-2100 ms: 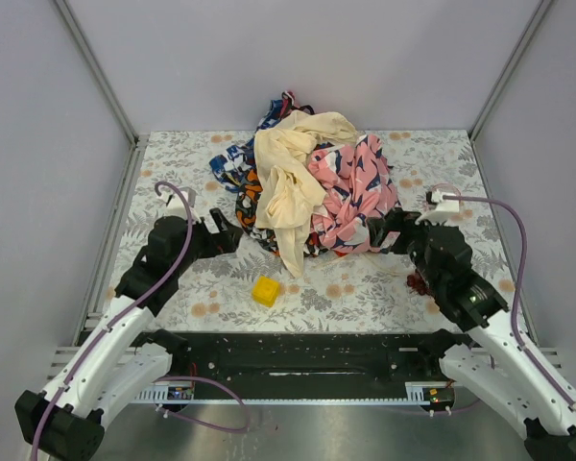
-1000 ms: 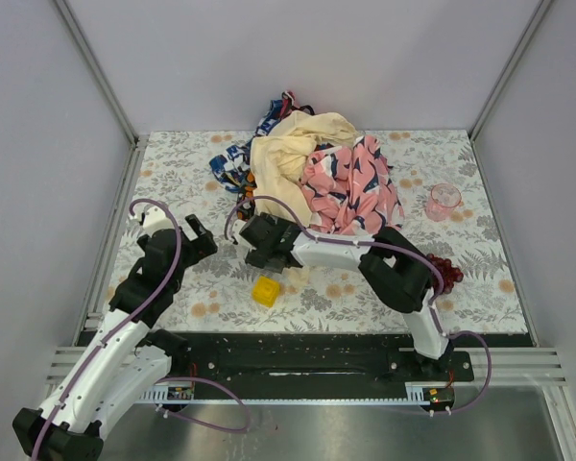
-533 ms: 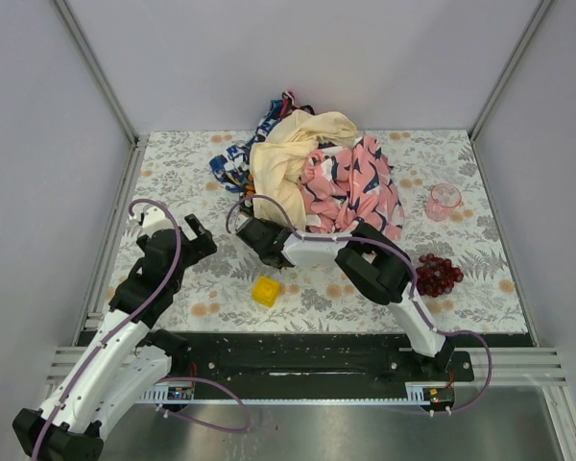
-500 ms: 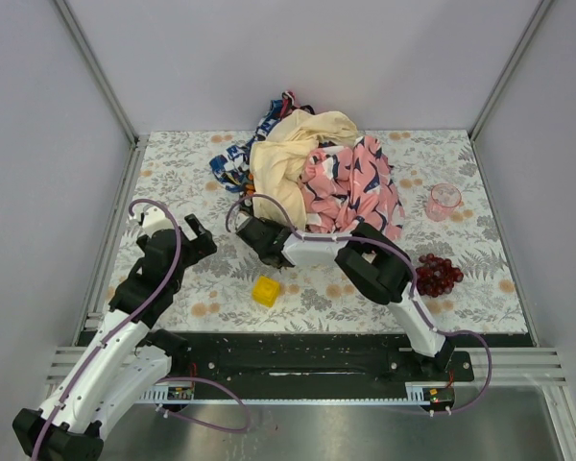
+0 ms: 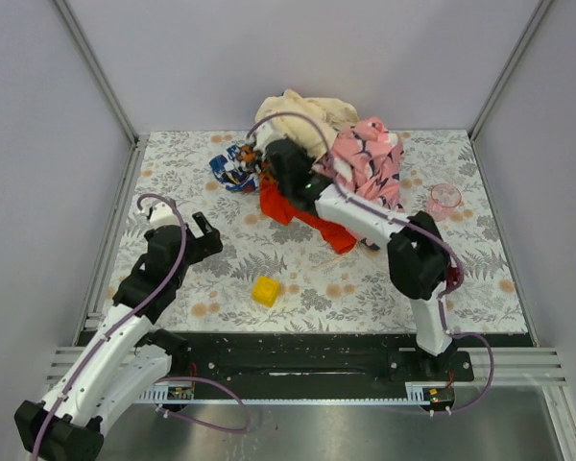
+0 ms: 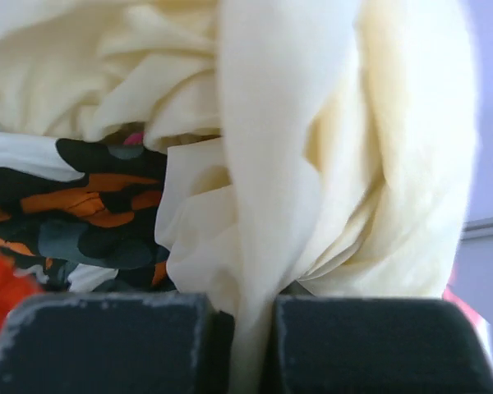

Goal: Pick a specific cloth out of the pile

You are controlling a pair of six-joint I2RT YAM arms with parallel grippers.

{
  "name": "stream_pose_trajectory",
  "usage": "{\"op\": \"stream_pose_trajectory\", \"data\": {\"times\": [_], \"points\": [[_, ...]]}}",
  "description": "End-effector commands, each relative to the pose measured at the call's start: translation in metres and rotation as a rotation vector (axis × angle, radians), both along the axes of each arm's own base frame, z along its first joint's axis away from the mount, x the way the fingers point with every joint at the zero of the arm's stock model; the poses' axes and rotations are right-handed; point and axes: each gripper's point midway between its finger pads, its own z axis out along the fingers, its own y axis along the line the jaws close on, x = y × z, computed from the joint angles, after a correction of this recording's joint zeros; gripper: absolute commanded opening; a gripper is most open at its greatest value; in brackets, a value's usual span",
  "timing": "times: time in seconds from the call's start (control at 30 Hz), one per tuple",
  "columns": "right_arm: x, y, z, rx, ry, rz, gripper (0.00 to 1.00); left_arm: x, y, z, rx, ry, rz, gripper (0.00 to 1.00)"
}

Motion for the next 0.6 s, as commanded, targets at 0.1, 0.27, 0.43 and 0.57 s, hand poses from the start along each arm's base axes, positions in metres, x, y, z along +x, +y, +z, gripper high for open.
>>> {"op": "stream_pose_trajectory", "data": {"times": [0.1,0.27,0.43,0.57], "points": [[0.089,-0.104,0.046,0.386,0.020,-0.158,0.00,0.020,-0.052,0.032,-0.072,-0.109,-0.260,0.99],[0.123,-0.124,-0.064,0.540,0.314,-0.201,0.00,0.030,-0.094,0.039,-0.128,-0.131,-0.463,0.99],[0.126,-0.124,-0.141,0.642,0.532,-0.273,0.00,0.056,-0.133,0.031,-0.192,-0.063,-0.584,0.99],[0.124,-0.121,-0.156,0.668,0.595,-0.291,0.00,0.089,-0.180,0.004,-0.200,0.039,-0.656,0.99]]}}
